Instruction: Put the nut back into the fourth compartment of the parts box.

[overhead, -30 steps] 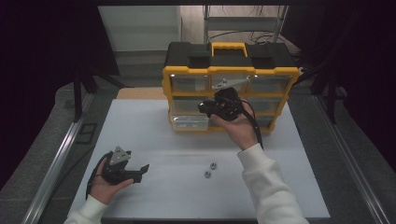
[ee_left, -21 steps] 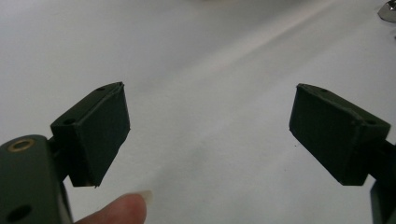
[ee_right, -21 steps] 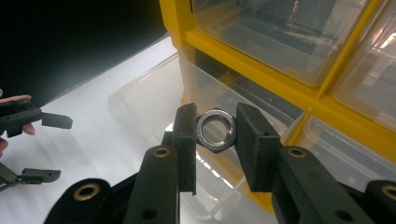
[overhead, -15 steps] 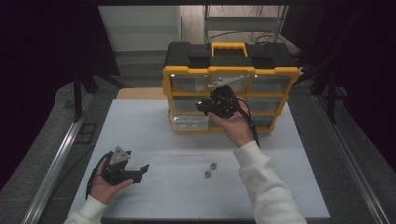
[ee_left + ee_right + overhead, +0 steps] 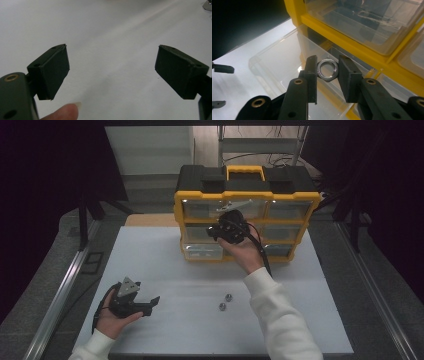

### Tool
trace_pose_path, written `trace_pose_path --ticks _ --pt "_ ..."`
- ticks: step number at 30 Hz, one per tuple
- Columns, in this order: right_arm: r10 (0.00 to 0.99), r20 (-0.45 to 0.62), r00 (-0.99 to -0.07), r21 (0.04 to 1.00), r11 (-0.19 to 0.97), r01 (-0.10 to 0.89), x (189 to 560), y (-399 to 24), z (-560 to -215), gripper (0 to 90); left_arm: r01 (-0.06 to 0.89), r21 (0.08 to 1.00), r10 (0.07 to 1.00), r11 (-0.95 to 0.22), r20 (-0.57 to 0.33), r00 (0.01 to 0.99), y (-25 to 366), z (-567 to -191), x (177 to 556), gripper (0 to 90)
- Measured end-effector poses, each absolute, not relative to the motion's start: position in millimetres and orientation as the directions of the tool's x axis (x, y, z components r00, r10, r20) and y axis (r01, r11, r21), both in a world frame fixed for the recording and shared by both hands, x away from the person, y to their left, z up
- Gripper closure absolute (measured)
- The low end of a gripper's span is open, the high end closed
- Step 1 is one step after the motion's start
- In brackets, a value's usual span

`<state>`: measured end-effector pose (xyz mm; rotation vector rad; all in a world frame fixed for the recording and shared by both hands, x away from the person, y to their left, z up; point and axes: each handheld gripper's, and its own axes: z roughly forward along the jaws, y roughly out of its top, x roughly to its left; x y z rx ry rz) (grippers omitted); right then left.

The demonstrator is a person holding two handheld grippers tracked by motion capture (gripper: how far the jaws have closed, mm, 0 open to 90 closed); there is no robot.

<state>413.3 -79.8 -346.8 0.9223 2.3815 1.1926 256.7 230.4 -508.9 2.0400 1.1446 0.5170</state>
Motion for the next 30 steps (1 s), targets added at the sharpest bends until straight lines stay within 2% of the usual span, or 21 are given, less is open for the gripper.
trace_pose_path --ticks 17,18,21,25,30 --pt "0.677 -0.007 -0.736 0.78 0.464 0.42 422.8 -71.1 -360.6 69.8 0.562 0.751 0.85 -0.347 -0.002 0.527 230.0 -510.1 256.8 13.0" --pt "0.673 -0.012 -0.74 0.782 0.467 0.412 422.9 -71.1 -360.7 67.5 0.562 0.75 0.849 -0.348 -0.001 0.528 230.0 -510.2 256.8 13.0" --pt "0.667 0.012 -0.745 0.812 0.429 0.397 419.2 -72.0 -357.2 46.1 0.562 0.749 0.849 -0.35 0.0 0.529 230.0 -510.5 257.0 13.0" --pt "0.664 -0.019 -0.747 0.828 0.43 0.361 410.7 -71.9 -353.9 29.9 0.563 0.748 0.849 -0.35 -0.001 0.528 229.3 -510.7 256.9 13.0" --pt "0.664 -0.009 -0.748 0.839 0.412 0.356 401.8 -80.7 -354.1 24.0 0.563 0.747 0.848 -0.354 0.003 0.53 228.9 -511.0 256.9 13.0"
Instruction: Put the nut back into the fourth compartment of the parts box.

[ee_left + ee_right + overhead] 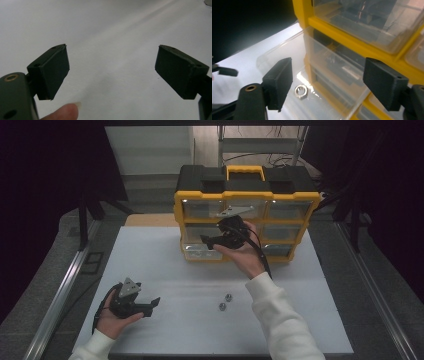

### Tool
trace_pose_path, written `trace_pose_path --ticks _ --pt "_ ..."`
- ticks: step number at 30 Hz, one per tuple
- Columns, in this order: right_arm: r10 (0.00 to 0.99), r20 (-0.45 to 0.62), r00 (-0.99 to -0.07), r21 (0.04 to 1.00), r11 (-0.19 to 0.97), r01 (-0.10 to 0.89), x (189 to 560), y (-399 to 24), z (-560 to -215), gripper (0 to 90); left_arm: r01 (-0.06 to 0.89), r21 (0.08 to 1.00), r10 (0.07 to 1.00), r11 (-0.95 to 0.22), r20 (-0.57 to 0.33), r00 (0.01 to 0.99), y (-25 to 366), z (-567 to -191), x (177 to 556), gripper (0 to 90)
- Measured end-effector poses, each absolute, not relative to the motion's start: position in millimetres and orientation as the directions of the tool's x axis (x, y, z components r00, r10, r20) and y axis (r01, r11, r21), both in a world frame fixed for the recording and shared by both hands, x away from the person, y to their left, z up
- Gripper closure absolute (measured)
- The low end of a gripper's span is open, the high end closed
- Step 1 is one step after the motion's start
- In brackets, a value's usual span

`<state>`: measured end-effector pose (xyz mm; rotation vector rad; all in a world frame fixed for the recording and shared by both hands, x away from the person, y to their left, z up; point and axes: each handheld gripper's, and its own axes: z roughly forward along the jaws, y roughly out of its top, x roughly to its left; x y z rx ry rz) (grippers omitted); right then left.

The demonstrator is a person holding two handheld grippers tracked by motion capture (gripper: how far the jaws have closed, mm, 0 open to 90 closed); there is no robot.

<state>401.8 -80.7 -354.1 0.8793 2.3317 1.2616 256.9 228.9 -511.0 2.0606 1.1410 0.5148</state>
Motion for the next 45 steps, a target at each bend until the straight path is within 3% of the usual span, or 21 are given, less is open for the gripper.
trace_pose_path --ticks 18,45 --pt "0.663 0.001 -0.749 0.835 0.411 0.365 362.3 -141.3 -383.7 23.2 0.562 0.748 0.849 -0.353 0.003 0.529 227.2 -510.5 257.0 12.8" --pt "0.644 0.019 -0.765 0.774 0.475 0.419 342.6 -160.7 -437.6 22.7 0.562 0.748 0.851 -0.352 0.006 0.524 227.6 -509.3 256.2 12.8"
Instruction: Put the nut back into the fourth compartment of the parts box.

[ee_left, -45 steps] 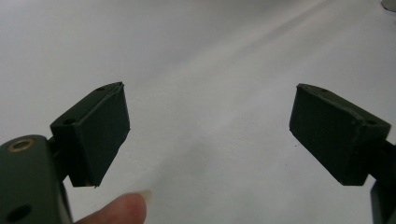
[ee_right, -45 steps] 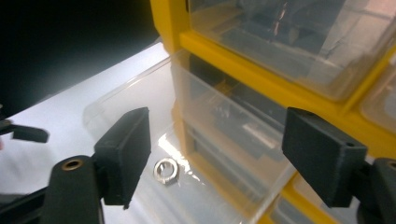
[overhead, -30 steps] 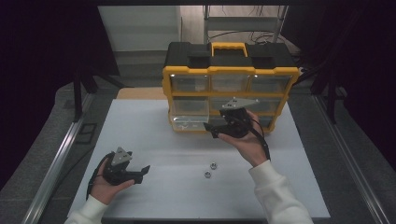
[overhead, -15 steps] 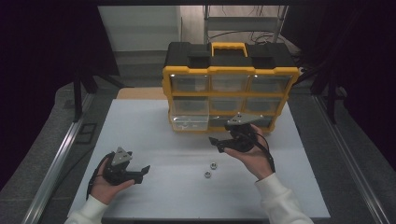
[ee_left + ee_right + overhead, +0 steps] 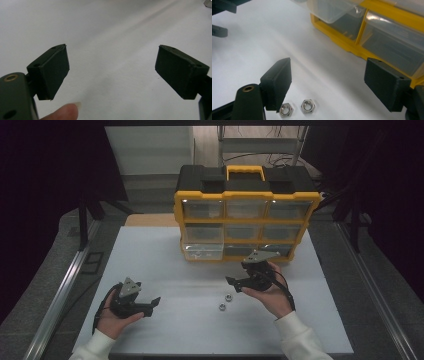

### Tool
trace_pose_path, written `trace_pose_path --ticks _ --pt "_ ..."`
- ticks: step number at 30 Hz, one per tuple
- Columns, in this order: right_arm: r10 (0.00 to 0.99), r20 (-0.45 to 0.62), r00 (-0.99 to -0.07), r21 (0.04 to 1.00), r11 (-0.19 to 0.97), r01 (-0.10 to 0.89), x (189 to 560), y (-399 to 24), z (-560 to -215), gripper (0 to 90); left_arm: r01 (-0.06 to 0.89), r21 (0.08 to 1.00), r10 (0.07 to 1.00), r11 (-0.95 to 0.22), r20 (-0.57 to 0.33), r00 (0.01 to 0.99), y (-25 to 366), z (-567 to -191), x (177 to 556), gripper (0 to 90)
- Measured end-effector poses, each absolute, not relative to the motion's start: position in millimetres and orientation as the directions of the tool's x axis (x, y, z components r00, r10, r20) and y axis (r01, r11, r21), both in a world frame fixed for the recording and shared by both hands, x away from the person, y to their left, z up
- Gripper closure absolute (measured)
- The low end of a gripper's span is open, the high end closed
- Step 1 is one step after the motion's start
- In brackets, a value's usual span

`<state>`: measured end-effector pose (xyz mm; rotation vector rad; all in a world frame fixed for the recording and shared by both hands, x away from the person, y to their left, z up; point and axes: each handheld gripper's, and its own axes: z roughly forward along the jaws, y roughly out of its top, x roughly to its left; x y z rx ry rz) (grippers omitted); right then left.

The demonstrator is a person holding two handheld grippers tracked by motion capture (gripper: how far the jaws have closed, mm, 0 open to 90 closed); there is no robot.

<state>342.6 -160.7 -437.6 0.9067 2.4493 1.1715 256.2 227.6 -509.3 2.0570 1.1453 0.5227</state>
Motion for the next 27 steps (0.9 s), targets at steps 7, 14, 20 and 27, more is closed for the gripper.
trace_pose_path --ticks 7,14,20,27 --pt "0.638 0.017 -0.77 0.756 0.496 0.428 342.7 -160.8 -447.1 22.7 0.562 0.749 0.852 -0.352 0.007 0.524 227.7 -509.1 256.0 12.8" --pt "0.637 0.016 -0.771 0.739 0.512 0.438 342.9 -160.6 -454.0 22.7 0.56 0.749 0.851 -0.353 0.008 0.526 227.3 -508.7 255.9 12.8" --pt "0.634 0.014 -0.773 0.726 0.525 0.444 342.1 -159.8 -458.4 22.7 0.56 0.749 0.85 -0.354 0.008 0.527 227.6 -508.7 255.9 12.8" --pt "0.631 0.006 -0.776 0.707 0.546 0.45 341.8 -156.3 -464.3 22.7 0.56 0.749 0.849 -0.355 0.008 0.528 227.3 -509.0 255.9 12.8"
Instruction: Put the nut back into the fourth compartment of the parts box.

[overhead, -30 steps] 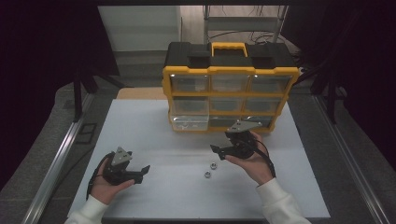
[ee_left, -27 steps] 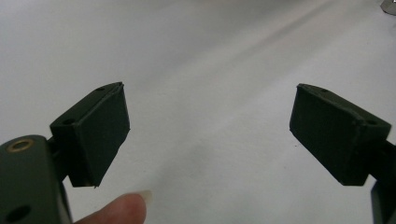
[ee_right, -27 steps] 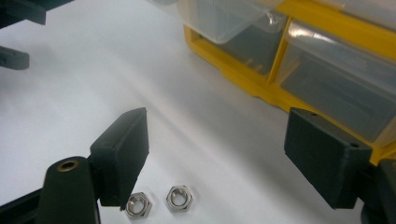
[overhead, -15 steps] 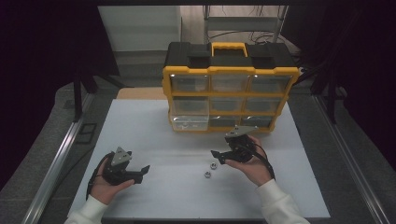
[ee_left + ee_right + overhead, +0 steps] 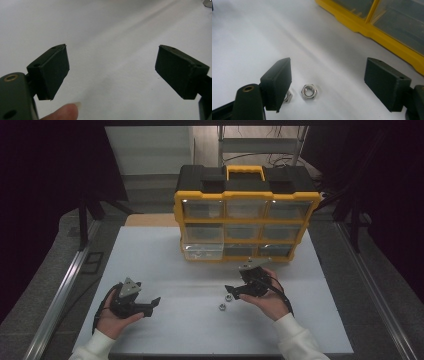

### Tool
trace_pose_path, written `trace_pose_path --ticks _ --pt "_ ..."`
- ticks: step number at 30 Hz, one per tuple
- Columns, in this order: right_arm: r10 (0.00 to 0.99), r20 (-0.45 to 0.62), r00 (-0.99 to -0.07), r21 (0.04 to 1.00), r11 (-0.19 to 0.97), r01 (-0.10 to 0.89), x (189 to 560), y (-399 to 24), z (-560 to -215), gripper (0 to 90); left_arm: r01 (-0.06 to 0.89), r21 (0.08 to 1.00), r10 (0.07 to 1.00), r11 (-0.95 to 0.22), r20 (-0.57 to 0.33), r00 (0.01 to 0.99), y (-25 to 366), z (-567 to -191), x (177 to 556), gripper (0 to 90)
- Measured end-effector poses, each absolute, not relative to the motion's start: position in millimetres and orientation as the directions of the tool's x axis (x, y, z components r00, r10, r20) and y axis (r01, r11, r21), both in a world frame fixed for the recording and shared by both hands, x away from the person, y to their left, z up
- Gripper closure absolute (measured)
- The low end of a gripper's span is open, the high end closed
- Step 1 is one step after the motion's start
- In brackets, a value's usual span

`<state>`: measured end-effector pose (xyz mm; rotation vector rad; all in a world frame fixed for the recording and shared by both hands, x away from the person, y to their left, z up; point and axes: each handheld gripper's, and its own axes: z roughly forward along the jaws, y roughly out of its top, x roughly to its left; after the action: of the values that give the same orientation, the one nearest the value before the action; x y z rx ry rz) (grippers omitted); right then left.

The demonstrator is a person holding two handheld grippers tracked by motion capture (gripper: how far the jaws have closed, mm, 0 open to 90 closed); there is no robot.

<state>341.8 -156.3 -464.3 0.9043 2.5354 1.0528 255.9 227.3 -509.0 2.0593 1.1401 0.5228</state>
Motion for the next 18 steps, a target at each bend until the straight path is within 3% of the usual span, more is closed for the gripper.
trace_pose_path --ticks 18 --pt "0.617 -0.007 -0.787 0.642 0.606 0.469 342.0 -146.0 -481.0 24.6 0.56 0.747 0.847 -0.359 0.009 0.531 226.8 -509.5 255.9 12.8"
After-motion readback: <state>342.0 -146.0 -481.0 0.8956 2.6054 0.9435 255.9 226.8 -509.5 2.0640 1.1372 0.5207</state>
